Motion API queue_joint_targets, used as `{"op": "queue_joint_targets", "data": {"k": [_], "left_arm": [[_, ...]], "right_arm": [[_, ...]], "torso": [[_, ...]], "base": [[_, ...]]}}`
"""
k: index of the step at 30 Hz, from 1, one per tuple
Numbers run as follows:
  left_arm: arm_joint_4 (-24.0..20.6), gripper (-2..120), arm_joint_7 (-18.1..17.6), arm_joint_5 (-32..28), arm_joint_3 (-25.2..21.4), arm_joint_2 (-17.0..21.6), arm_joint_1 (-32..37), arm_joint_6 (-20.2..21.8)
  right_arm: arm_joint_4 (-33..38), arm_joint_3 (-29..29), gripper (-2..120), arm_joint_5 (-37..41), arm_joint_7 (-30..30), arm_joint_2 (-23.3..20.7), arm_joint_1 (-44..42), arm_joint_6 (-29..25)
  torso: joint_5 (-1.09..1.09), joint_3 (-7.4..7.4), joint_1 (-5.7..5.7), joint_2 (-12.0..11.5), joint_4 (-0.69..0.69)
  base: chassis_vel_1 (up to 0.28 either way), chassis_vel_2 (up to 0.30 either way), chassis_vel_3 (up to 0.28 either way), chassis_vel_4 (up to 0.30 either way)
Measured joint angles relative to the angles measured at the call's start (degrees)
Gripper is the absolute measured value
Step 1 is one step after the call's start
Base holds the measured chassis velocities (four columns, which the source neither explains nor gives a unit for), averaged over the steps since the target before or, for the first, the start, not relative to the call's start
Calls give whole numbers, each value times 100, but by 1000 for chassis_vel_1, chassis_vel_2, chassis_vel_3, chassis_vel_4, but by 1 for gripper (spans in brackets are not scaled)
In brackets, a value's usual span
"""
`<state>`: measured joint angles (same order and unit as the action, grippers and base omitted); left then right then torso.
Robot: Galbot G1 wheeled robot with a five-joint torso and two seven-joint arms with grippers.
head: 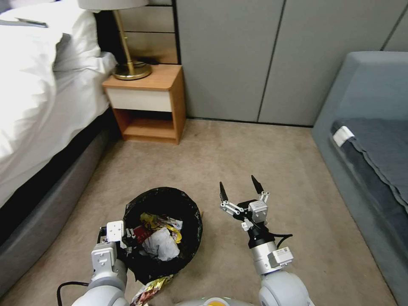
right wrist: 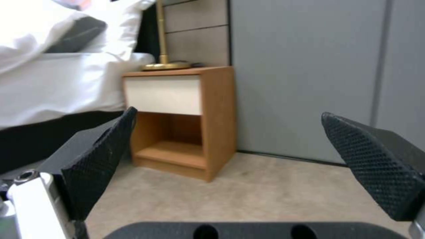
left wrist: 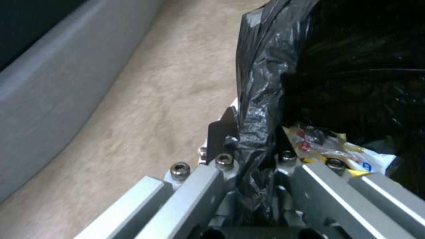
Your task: Pick up the trash bin, then pick up the garbage from the floor and place it into the trash bin.
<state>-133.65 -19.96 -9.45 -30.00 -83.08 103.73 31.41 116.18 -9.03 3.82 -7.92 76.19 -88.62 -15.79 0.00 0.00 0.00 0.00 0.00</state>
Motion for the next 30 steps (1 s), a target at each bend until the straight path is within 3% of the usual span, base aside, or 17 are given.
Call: {"op": "queue_joint_targets", "data": {"k": [30], "left_arm": [[-22,0,-4,-3,-29,5,6,-24]], "right_arm": [[-97,-34,100,-97,194,-72,4,37]], "torso": [[0,0,1,0,-1]], "base": [[94,103,99,99]]}}
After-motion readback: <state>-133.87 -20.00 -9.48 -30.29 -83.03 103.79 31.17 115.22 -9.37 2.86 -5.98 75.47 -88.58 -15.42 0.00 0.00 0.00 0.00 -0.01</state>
